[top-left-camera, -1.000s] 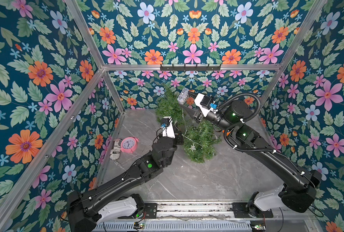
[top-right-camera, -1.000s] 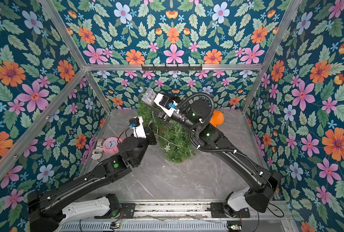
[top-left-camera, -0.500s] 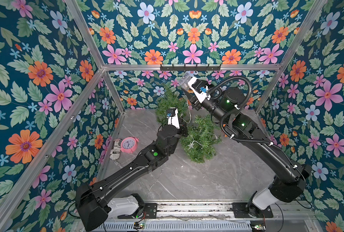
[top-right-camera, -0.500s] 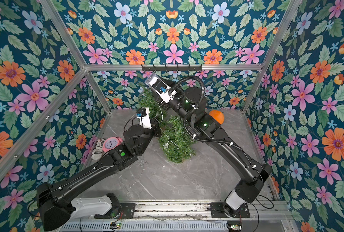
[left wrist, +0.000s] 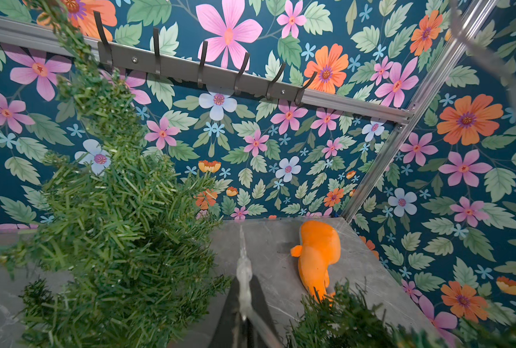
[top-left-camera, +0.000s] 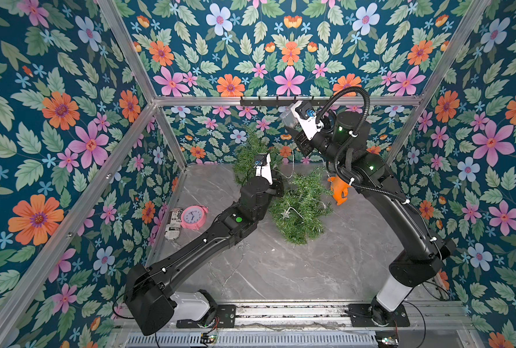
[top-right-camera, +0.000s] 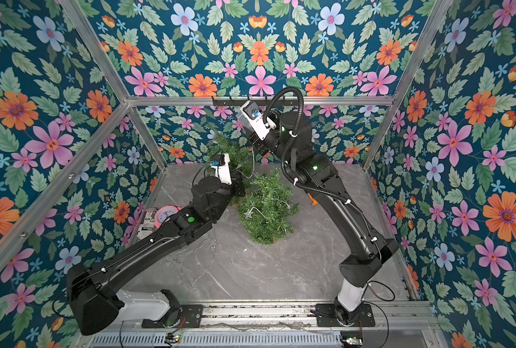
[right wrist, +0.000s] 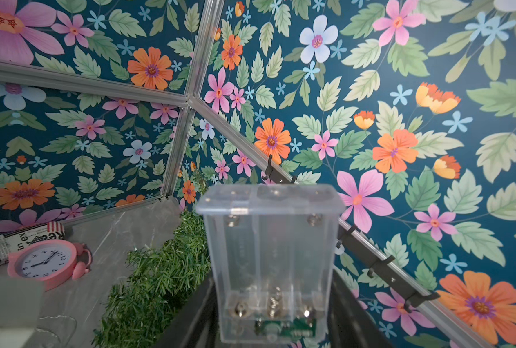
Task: Wrap string light around the christmas tree
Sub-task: Wrap the light string around the Christmas tree.
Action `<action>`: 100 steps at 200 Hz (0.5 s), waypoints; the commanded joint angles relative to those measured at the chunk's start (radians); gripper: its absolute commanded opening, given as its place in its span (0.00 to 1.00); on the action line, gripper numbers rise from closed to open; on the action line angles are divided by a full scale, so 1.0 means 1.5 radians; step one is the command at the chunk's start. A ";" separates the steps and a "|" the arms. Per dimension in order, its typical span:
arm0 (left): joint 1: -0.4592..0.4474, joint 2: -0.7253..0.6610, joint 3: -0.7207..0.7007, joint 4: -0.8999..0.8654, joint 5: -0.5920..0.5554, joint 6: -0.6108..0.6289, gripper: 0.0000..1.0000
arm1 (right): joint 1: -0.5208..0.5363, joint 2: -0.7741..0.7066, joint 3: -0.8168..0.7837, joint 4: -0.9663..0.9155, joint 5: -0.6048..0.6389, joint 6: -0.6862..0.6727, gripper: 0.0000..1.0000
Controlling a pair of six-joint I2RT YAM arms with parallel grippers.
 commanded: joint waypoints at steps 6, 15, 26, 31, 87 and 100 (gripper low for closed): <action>0.001 0.010 0.010 0.001 0.025 0.013 0.08 | -0.022 0.019 0.026 -0.026 -0.034 0.051 0.02; 0.001 0.013 0.013 0.001 0.031 0.015 0.09 | -0.031 0.030 0.039 -0.031 -0.043 0.062 0.02; 0.001 0.017 0.018 -0.003 0.044 0.020 0.09 | -0.042 0.046 0.062 -0.043 -0.056 0.077 0.02; 0.001 0.019 0.021 -0.007 0.046 0.021 0.10 | -0.048 0.054 0.073 -0.050 -0.062 0.085 0.02; 0.001 0.028 0.037 -0.025 0.065 0.025 0.11 | -0.085 0.090 0.117 -0.061 -0.101 0.153 0.01; 0.001 0.032 0.041 -0.028 0.072 0.026 0.11 | -0.099 0.095 0.131 -0.065 -0.110 0.177 0.01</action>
